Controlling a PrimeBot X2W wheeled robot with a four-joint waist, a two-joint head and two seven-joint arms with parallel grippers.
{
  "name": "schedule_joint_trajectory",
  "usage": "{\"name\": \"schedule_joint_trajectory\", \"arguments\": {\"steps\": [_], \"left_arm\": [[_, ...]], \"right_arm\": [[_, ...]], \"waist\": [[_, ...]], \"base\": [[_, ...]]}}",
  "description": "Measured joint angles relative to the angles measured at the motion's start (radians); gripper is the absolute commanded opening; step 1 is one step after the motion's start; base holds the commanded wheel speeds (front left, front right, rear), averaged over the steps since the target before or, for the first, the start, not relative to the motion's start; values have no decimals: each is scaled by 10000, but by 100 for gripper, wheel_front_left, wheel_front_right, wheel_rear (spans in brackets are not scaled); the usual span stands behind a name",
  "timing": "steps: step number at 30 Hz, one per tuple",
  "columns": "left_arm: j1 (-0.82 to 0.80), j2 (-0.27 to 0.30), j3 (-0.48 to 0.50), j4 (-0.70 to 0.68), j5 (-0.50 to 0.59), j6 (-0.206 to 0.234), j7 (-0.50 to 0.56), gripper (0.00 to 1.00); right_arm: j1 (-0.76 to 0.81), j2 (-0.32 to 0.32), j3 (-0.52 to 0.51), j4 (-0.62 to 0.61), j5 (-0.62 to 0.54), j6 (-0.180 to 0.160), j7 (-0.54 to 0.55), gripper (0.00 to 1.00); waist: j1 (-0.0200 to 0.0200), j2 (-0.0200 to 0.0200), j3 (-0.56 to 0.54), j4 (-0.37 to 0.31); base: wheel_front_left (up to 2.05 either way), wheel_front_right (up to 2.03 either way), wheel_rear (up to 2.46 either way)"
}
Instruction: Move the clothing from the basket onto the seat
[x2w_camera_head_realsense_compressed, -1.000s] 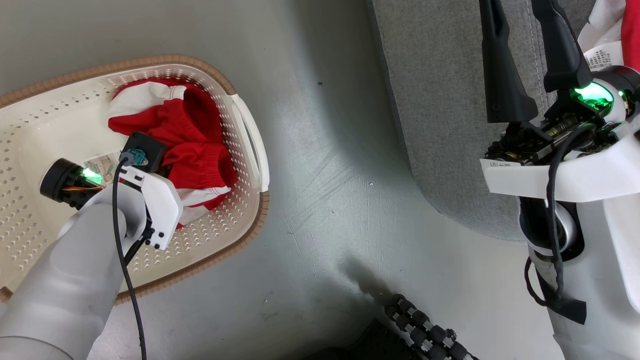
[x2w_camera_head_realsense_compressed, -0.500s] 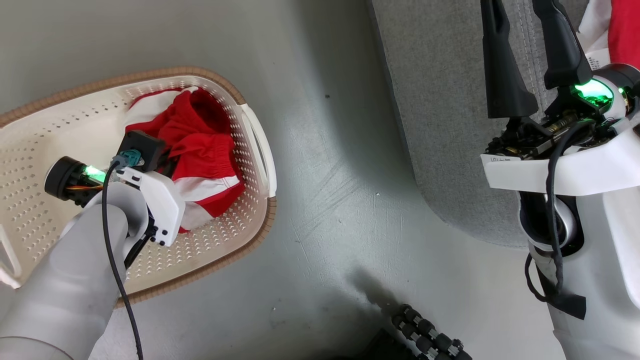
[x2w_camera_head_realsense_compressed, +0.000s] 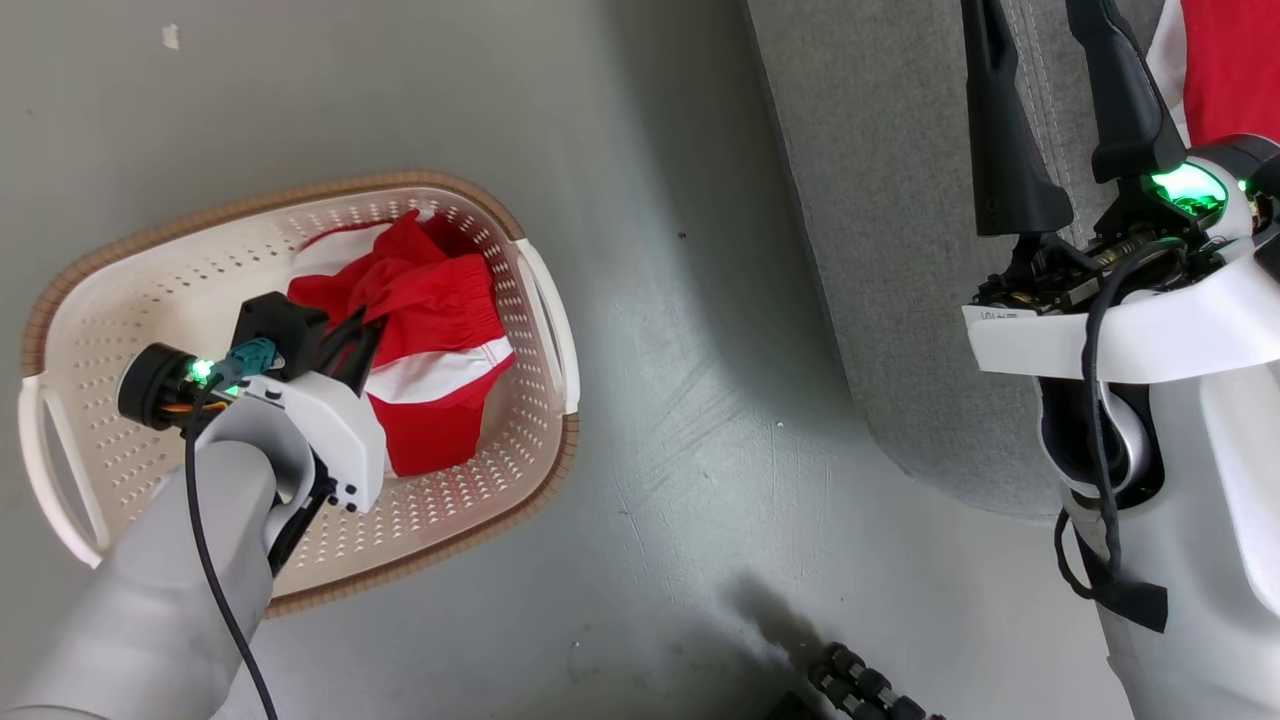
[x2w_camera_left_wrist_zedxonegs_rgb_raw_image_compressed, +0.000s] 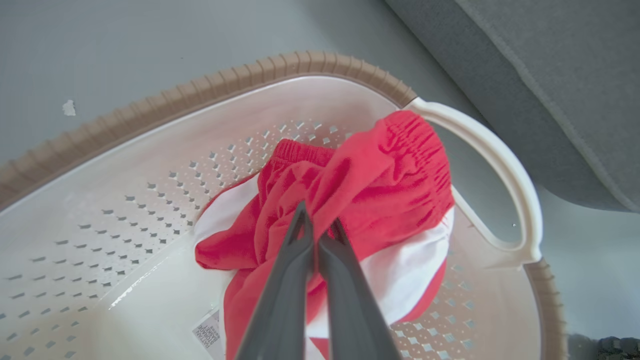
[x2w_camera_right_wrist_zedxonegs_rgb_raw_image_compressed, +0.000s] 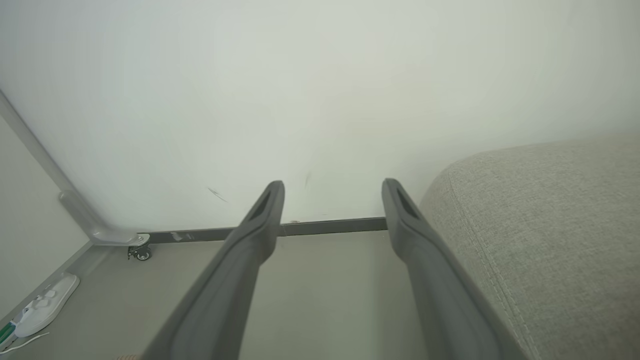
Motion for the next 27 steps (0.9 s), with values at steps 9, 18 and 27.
{"name": "schedule_joint_trajectory", "arguments": {"steps": [9,18,27], "left_arm": [[438,17,-100,-474,-280,0,-316,0],[819,21,-77,-1078,-456,0,-393,0],[1180,44,458,-2010,-520,0,-405,0]], "right_arm": [[27,0,-29,284,-309,0,0,100],[377,-194,-134,445,-485,0,0,100],[526,-355,-196,656,-508,0,0,100]], "waist": [[0,0,-686,360],[0,0,-1358,694],[0,0,-2048,1021]], "base": [[0,0,0],[0,0,0],[0,0,0]]}}
